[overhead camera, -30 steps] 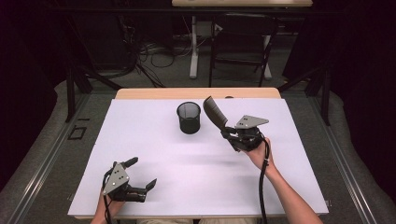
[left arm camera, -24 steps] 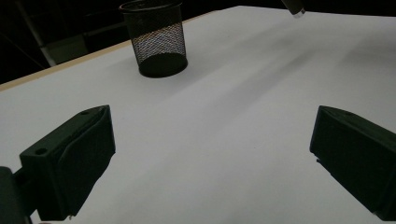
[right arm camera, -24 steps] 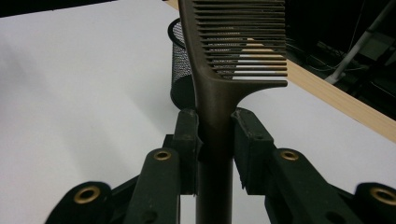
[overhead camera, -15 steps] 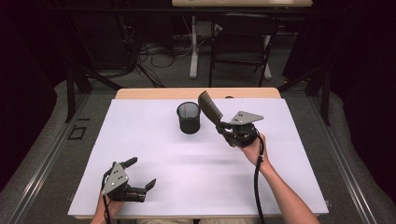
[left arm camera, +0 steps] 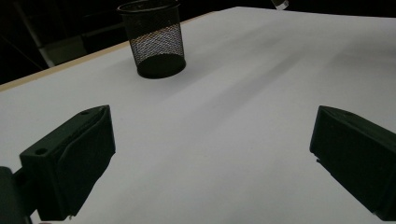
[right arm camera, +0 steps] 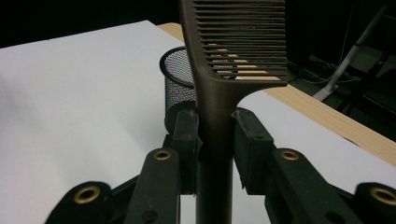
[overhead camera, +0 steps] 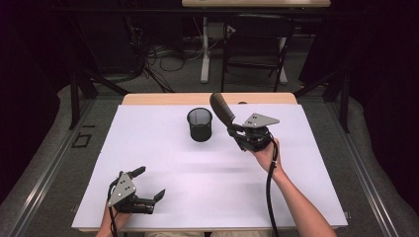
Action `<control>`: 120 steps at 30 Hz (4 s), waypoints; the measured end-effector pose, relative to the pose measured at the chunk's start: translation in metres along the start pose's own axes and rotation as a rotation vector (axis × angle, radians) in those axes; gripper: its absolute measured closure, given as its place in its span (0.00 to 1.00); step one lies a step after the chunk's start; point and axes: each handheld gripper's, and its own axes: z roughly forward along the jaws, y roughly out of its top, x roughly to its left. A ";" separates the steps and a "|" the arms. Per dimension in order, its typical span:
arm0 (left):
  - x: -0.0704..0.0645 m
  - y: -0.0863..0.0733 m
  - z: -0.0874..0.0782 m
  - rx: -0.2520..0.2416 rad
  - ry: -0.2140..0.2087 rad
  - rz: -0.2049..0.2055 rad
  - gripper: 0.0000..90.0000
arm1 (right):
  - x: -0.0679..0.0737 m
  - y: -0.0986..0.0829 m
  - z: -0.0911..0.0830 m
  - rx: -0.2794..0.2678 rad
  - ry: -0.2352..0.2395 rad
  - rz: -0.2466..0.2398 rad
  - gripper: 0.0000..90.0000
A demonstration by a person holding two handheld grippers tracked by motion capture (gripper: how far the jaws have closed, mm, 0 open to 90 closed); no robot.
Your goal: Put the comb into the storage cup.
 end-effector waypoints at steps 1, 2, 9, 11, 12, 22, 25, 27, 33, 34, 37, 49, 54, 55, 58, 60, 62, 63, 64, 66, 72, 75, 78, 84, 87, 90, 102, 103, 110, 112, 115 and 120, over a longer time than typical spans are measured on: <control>0.000 0.000 0.000 0.000 0.000 -0.001 0.00 | 0.000 0.001 0.001 -0.001 0.001 0.002 0.81; 0.000 0.000 0.000 0.001 0.001 -0.002 0.00 | 0.000 0.001 0.002 0.000 0.001 0.002 0.81; 0.000 0.000 0.000 0.008 0.000 0.000 0.00 | 0.000 0.006 0.008 0.000 0.001 0.015 0.81; 0.000 0.000 0.000 0.003 0.004 -0.003 0.00 | 0.000 0.007 0.011 0.000 0.000 0.017 0.81; 0.000 0.000 0.000 0.003 0.004 -0.004 0.00 | 0.000 0.007 0.012 0.000 -0.002 0.014 0.81; 0.000 0.000 0.000 0.002 0.001 -0.001 0.00 | -0.002 0.013 0.019 -0.008 0.002 0.035 0.81; 0.000 0.000 0.000 0.001 0.002 -0.004 0.00 | -0.002 0.015 0.022 -0.008 -0.003 0.029 0.81; 0.000 0.000 0.000 0.000 0.002 -0.004 0.00 | -0.002 0.015 0.022 -0.009 -0.003 0.031 0.81; 0.000 0.000 0.000 0.001 0.001 0.000 0.00 | -0.003 0.020 0.026 -0.019 -0.008 0.035 0.81; 0.000 0.000 0.000 0.002 0.000 -0.002 0.00 | -0.003 0.021 0.027 -0.021 -0.008 0.037 0.81; -0.001 0.001 0.000 0.002 0.000 0.006 0.00 | -0.003 0.023 0.028 -0.028 -0.010 0.039 0.81; 0.000 0.000 0.000 0.001 0.001 -0.002 0.00 | -0.004 0.032 0.034 -0.041 -0.010 0.044 0.81; -0.001 0.000 0.001 0.003 -0.001 -0.002 0.00 | -0.004 0.036 0.035 -0.046 -0.014 0.040 0.80; -0.001 0.000 0.001 0.004 -0.002 0.000 0.00 | -0.004 0.036 0.036 -0.049 -0.017 0.041 0.81; 0.000 0.000 0.001 0.002 -0.001 -0.001 0.00 | -0.005 0.038 0.037 -0.053 -0.020 0.046 0.81; 0.000 0.000 0.000 0.001 0.000 0.000 0.00 | -0.006 0.039 0.037 -0.055 -0.021 0.045 0.81; 0.000 0.000 0.000 0.000 -0.001 0.003 0.00 | -0.006 0.040 0.038 -0.058 -0.024 0.044 0.81; -0.001 0.001 0.000 0.002 0.000 0.005 0.00 | -0.006 0.041 0.038 -0.061 -0.024 0.045 0.80; -0.001 0.001 0.000 0.000 -0.001 0.005 0.00 | -0.006 0.042 0.039 -0.062 -0.024 0.045 0.81; -0.001 0.001 0.000 0.001 -0.001 0.002 0.00 | -0.006 0.043 0.040 -0.064 -0.024 0.045 0.81; -0.001 0.000 0.000 0.000 -0.002 0.000 0.00 | -0.005 0.048 0.043 -0.065 -0.018 0.038 0.80; 0.000 0.000 0.000 0.000 -0.001 -0.001 0.00 | -0.005 0.049 0.044 -0.069 -0.017 0.037 0.80; -0.001 0.000 0.000 -0.001 -0.002 -0.002 0.00 | -0.005 0.052 0.046 -0.078 -0.016 0.038 0.80; -0.001 0.000 -0.001 -0.004 0.002 -0.004 0.00 | -0.004 0.057 0.047 -0.093 -0.018 0.037 0.81; -0.001 0.000 -0.001 -0.006 0.001 -0.003 0.00 | -0.003 0.058 0.048 -0.095 -0.017 0.035 0.81; 0.000 0.000 -0.001 -0.005 0.001 -0.003 0.00 | -0.002 0.059 0.049 -0.104 -0.018 0.030 0.80; -0.001 0.000 -0.002 -0.009 0.003 -0.007 0.00 | -0.002 0.062 0.054 -0.122 -0.018 0.044 0.81; -0.001 0.001 -0.002 -0.010 0.003 -0.007 0.00 | -0.001 0.063 0.055 -0.126 -0.018 0.046 0.81; -0.001 0.001 -0.002 -0.011 0.004 -0.007 0.00 | -0.001 0.065 0.057 -0.130 -0.020 0.045 0.81; 0.000 0.001 -0.002 -0.012 0.005 -0.008 0.00 | -0.001 0.066 0.059 -0.139 -0.023 0.047 0.81; 0.000 0.001 -0.002 -0.013 0.005 -0.008 0.00 | -0.001 0.067 0.060 -0.142 -0.024 0.050 0.81; 0.000 0.001 -0.003 -0.017 0.007 -0.006 0.00 | -0.001 0.069 0.063 -0.152 -0.026 0.056 0.81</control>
